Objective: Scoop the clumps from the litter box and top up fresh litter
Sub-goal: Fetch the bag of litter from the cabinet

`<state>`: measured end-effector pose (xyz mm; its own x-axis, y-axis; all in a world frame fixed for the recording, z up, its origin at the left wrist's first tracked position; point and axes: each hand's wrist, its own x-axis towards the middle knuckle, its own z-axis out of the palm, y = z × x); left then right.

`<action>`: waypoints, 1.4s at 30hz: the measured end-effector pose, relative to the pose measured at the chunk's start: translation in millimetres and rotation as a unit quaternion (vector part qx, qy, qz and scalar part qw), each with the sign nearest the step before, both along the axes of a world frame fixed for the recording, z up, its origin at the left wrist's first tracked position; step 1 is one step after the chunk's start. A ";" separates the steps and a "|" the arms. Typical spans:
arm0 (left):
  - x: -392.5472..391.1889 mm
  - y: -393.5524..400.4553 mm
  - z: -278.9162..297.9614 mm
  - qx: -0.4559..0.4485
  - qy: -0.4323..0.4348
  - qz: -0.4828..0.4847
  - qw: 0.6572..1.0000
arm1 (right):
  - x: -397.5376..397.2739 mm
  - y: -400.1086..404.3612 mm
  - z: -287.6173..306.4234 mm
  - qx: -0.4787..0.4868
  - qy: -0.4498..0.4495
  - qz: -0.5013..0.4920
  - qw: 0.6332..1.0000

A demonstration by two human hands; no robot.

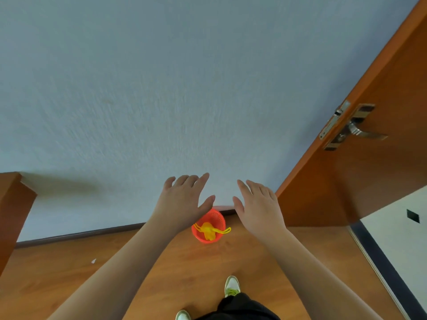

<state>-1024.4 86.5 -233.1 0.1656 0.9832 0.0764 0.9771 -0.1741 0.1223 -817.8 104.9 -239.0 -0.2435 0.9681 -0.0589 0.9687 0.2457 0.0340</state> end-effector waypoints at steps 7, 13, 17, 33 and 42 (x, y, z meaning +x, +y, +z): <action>38.5 -8.2 1.1 0.074 -0.024 -0.067 0.995 | 36.0 -37.1 8.1 0.026 0.012 -0.073 0.997; 93.0 -24.2 6.0 0.051 -0.001 -0.142 0.989 | 91.0 -86.7 20.5 0.038 0.021 -0.163 0.986; 143.7 -39.6 22.7 0.033 0.004 -0.199 0.979 | 134.5 -128.7 24.9 0.066 0.032 -0.233 0.970; 436.2 -220.5 45.1 0.071 -0.016 -0.474 0.877 | 352.1 -406.3 29.9 0.071 0.023 -0.496 0.865; 552.1 -321.4 51.9 0.049 0.017 -0.626 0.778 | 421.2 -531.4 31.6 0.075 0.000 -0.642 0.763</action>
